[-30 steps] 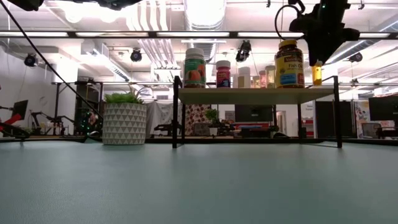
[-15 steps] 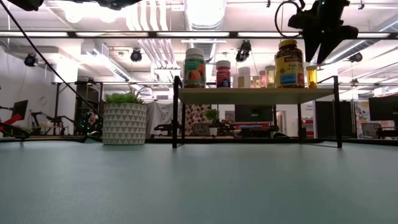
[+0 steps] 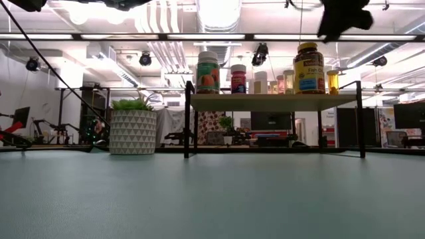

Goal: Pick and place medicine bottles onto shelf by color
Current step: Return to Home Position

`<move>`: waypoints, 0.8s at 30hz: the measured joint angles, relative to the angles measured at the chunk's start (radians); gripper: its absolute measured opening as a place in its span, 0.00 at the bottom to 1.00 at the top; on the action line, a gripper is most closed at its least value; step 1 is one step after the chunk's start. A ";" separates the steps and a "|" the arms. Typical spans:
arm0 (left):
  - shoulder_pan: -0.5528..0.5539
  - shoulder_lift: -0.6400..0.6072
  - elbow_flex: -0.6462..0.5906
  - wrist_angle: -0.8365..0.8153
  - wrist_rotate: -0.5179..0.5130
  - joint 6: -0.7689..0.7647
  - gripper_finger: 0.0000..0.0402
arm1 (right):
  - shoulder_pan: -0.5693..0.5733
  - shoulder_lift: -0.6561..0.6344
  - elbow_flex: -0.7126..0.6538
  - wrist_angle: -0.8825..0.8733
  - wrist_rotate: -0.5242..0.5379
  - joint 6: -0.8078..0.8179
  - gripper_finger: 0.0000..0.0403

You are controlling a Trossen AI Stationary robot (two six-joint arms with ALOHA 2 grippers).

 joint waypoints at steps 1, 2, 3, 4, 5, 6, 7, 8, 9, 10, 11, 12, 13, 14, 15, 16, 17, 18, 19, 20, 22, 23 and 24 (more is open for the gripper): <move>0.000 0.000 0.000 0.000 0.000 0.000 0.56 | 0.061 -0.010 -0.024 0.053 0.024 -0.003 0.32; 0.000 0.000 0.000 0.000 0.000 -0.003 0.56 | 0.125 -0.019 -0.055 0.116 0.056 -0.017 0.31; 0.000 0.000 0.000 0.000 0.000 -0.014 0.56 | 0.190 -0.024 -0.091 0.185 0.099 -0.033 0.30; 0.000 0.002 0.000 0.002 0.000 -0.025 0.56 | 0.253 -0.026 -0.129 0.267 0.154 -0.051 0.30; 0.000 0.004 0.000 0.002 0.000 -0.032 0.56 | 0.310 -0.026 -0.166 0.344 0.210 -0.072 0.30; 0.000 0.005 0.000 0.000 0.000 -0.043 0.56 | 0.355 -0.022 -0.201 0.412 0.261 -0.091 0.29; 0.000 0.009 0.000 0.001 0.000 -0.060 0.56 | 0.395 -0.015 -0.234 0.482 0.301 -0.118 0.29; -0.002 0.014 0.000 0.000 0.000 -0.084 0.56 | 0.429 -0.007 -0.263 0.544 0.328 -0.149 0.29; -0.007 0.019 0.000 -0.006 0.001 -0.109 0.56 | 0.461 -0.001 -0.291 0.610 0.344 -0.185 0.29; -0.014 0.021 -0.004 -0.020 0.001 -0.126 0.56 | 0.487 0.007 -0.316 0.676 0.354 -0.224 0.29; -0.026 0.022 -0.006 -0.050 0.003 -0.131 0.56 | 0.506 0.015 -0.341 0.748 0.358 -0.269 0.29; -0.041 0.023 -0.006 -0.074 0.004 -0.130 0.56 | 0.520 0.023 -0.365 0.822 0.356 -0.317 0.29; -0.058 0.023 -0.007 -0.094 0.007 -0.131 0.56 | 0.528 0.030 -0.389 0.893 0.350 -0.367 0.29; -0.076 0.022 -0.007 -0.107 0.008 -0.130 0.56 | 0.532 0.039 -0.415 0.959 0.332 -0.417 0.29; -0.094 0.015 -0.007 -0.124 0.008 -0.129 0.56 | 0.533 0.046 -0.441 1.022 0.291 -0.470 0.28; -0.111 0.004 -0.007 -0.150 0.008 -0.122 0.56 | 0.530 0.052 -0.469 1.088 0.230 -0.515 0.28; -0.126 -0.008 -0.007 -0.180 0.007 -0.106 0.56 | 0.525 0.060 -0.499 1.157 0.158 -0.554 0.27; -0.138 -0.019 -0.007 -0.212 0.006 -0.094 0.56 | 0.515 0.073 -0.527 1.233 0.098 -0.590 0.26; -0.145 -0.030 -0.008 -0.242 0.000 -0.081 0.56 | 0.502 0.088 -0.556 1.325 0.038 -0.620 0.26; -0.146 -0.040 -0.018 -0.249 -0.008 -0.072 0.56 | 0.487 0.102 -0.587 1.419 -0.009 -0.649 0.25; -0.140 -0.057 -0.040 -0.218 -0.020 -0.053 0.56 | 0.444 0.139 -0.640 1.578 -0.104 -0.726 0.22; -0.135 -0.069 -0.057 -0.200 -0.022 -0.050 0.56 | 0.421 0.162 -0.660 1.648 -0.155 -0.769 0.21; -0.131 -0.080 -0.073 -0.187 -0.024 -0.049 0.56 | 0.399 0.184 -0.678 1.705 -0.207 -0.801 0.20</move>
